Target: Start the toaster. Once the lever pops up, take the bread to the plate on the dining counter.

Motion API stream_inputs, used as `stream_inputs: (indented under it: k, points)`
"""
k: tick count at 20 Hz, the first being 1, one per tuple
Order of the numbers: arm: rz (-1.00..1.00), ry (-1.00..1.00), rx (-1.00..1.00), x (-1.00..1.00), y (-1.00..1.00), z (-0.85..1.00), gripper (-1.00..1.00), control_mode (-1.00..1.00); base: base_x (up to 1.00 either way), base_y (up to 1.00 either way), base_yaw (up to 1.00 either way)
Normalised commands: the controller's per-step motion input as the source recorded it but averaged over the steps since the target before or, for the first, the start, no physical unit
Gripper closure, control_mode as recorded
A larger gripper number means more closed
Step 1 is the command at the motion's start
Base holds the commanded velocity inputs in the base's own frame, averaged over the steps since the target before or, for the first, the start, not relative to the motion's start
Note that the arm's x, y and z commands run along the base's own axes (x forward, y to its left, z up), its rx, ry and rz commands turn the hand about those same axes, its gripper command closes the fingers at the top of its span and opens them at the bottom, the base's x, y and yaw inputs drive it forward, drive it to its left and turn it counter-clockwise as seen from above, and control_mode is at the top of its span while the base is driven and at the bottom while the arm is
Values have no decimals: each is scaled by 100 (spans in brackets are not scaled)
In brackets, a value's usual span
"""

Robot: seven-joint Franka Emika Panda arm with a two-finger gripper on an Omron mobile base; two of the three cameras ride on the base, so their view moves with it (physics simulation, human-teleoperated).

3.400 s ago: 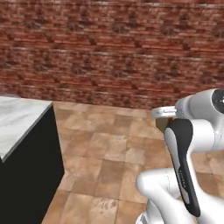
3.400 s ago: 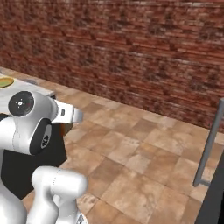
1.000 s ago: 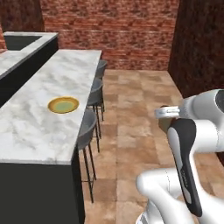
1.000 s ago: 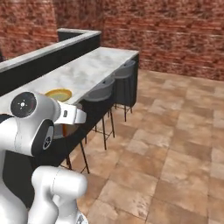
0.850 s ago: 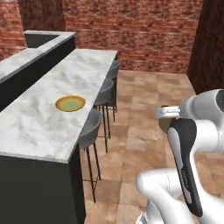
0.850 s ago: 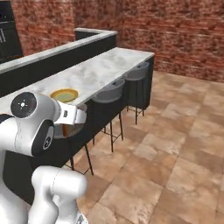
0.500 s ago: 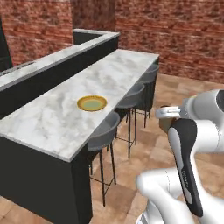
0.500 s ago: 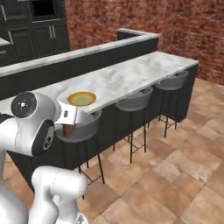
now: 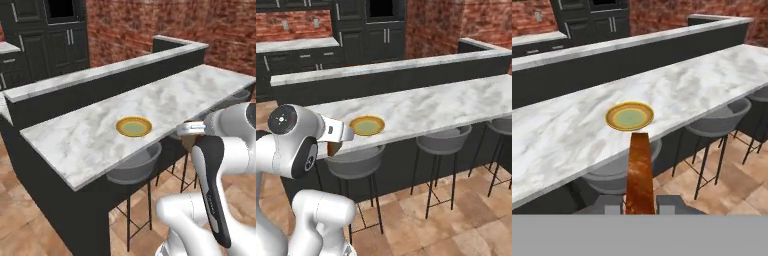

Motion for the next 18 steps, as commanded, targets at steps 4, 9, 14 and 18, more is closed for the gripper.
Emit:
stream_inputs:
  k: [4,9,14,18]
  points:
    - [0,0,0,0,0,0,100,100,50,-76,59]
    - [0,0,0,0,0,0,100,100,26,-42,31]
    - [0,0,0,0,0,0,100,100,40,-13,20]
    - [0,0,0,0,0,0,100,100,62,0,23]
